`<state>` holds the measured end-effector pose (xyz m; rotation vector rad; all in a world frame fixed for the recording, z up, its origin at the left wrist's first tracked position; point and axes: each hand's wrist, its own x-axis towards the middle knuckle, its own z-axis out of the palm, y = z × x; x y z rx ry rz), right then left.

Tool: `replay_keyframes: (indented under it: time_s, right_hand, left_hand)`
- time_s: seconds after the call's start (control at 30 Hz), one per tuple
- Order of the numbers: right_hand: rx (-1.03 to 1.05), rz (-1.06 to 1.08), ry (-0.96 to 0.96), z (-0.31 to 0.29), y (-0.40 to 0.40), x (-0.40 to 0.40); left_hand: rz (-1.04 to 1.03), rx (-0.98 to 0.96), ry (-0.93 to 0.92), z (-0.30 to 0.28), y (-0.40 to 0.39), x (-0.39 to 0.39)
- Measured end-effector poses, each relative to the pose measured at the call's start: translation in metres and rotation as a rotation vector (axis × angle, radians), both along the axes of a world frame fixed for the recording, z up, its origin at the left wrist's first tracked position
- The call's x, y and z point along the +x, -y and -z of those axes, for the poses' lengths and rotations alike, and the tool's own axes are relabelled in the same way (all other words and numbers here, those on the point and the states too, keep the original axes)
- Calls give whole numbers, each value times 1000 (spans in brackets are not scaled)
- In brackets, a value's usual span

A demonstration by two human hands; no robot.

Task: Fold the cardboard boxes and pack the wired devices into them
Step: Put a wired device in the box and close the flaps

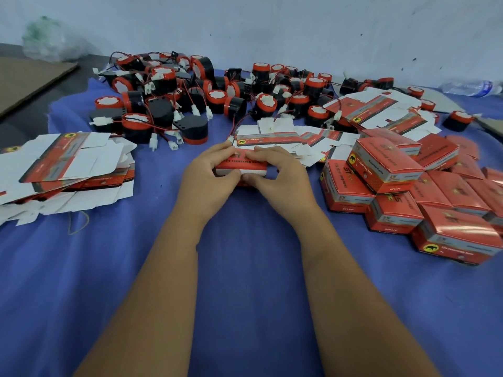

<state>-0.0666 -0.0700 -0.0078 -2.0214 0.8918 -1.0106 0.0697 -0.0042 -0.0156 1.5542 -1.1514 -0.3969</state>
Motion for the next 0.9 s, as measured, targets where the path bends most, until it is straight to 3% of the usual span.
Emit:
replay_keyframes:
  time_s: [0.1,0.33,0.6,0.7,0.9]
  right_hand:
    - [-22,31,12,0,1,0]
    - [144,45,155,-3,1,1]
    - [148,7,179,1,-1,4]
    - [181,2,203,2,-1,4]
    - [232,28,284,2,4,4]
  left_hand:
    - [66,-42,-7,-1,0,1]
    - [124,-144,-286,-3,0,2]
    - [172,-136,-487,-7,0,7]
    - [143,-118,-401,-7,-2,4]
    - [72,-53,38,-3,-6,-1]
